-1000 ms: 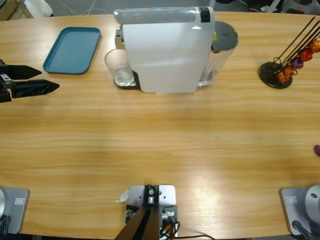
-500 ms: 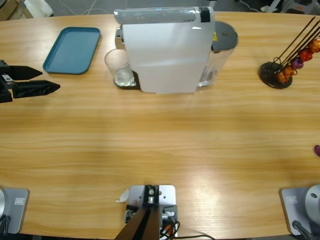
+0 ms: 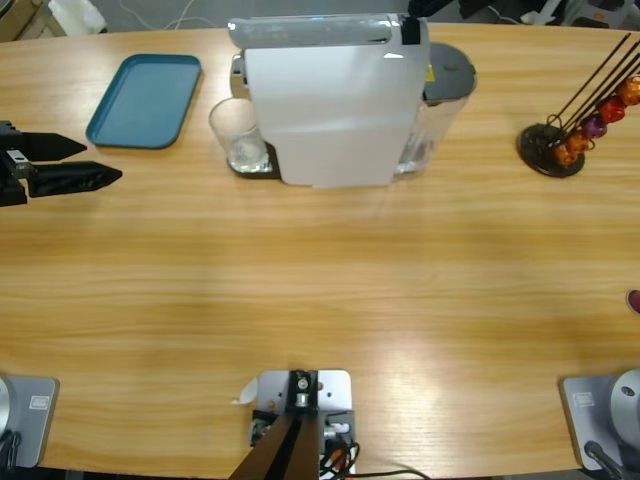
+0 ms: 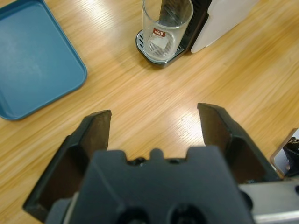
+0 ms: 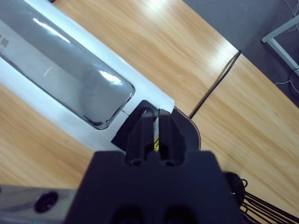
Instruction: Pour coffee
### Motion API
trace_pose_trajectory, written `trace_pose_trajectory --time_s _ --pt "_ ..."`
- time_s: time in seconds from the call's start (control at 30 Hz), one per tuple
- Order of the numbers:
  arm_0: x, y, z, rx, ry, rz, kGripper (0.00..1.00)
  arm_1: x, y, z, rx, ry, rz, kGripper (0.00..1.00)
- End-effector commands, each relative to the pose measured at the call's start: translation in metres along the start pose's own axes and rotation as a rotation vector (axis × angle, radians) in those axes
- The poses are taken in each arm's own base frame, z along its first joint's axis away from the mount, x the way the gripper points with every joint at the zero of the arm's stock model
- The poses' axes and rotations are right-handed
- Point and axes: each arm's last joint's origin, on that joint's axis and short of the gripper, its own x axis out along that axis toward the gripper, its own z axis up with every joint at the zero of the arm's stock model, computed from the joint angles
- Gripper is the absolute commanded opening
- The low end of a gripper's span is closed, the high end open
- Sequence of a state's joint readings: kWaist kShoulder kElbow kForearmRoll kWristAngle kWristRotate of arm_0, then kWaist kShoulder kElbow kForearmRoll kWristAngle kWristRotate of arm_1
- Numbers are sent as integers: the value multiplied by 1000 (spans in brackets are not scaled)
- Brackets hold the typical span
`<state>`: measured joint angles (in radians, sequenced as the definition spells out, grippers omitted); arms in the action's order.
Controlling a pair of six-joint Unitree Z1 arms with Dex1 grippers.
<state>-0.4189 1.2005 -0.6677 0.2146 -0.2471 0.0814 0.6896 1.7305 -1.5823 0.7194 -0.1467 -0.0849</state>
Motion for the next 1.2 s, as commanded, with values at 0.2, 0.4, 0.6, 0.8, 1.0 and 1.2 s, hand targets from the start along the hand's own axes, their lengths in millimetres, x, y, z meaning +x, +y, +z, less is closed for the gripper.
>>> trace_pose_trajectory --time_s 0.2,0.4,0.6,0.8,1.0,1.2 --pt "11 3 -7 -15 49 -6 807 26 3 -5 -3 92 25 0" --pt "12 3 -7 -16 52 -8 807 24 10 -5 -23 107 36 0" --pt "12 3 -7 -16 52 -13 807 27 18 0 -47 115 45 0" --pt "12 3 -6 -16 53 -14 807 29 19 7 -56 114 48 0" --pt "13 3 -6 -17 56 -14 807 30 19 5 -57 120 48 0" --pt "13 3 -6 -18 57 -17 807 28 19 -5 -49 137 51 0"
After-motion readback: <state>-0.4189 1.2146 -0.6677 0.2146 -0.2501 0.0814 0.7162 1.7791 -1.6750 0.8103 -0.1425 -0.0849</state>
